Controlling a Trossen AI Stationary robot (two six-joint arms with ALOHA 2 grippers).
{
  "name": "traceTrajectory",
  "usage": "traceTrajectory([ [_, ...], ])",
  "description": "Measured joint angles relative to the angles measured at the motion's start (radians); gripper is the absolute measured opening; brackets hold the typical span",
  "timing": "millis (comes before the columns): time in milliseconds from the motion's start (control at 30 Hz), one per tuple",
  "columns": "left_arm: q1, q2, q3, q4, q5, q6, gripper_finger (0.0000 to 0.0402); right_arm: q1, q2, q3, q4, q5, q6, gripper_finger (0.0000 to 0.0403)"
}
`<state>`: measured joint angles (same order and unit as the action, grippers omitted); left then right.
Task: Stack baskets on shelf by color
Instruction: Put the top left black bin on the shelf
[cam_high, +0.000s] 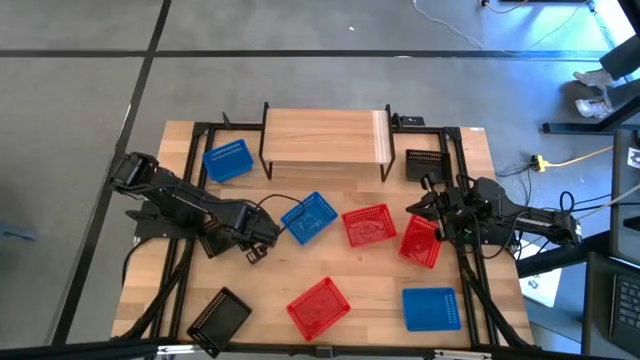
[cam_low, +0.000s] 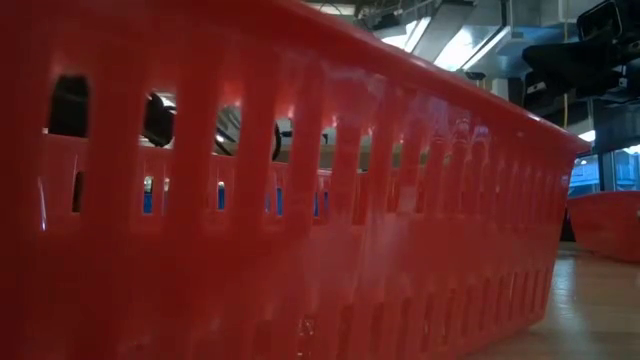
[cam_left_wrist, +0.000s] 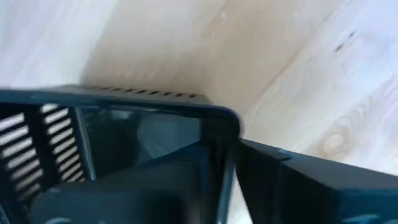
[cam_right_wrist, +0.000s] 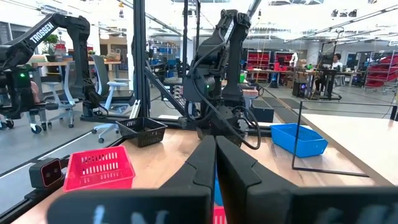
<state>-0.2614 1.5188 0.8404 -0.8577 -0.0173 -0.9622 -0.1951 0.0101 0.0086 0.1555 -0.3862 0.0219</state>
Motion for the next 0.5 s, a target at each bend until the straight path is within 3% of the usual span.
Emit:
traceTrajectory([
  [100,0.002,0.000,0.000,0.007,0.002,0.001,0.0010,0.000,0.000,0.000,0.000,0.000,0.000,0.0014],
  [300,0.002,0.000,0.039,-0.022,0.002,0.003,0.0001,0.000,0.000,0.011,-0.022,0.061,0.041,0.0014],
  [500,0.002,0.000,0.122,-0.106,0.001,0.004,0.0000,0.000,0.010,0.115,-0.243,0.087,0.089,0.0014],
])
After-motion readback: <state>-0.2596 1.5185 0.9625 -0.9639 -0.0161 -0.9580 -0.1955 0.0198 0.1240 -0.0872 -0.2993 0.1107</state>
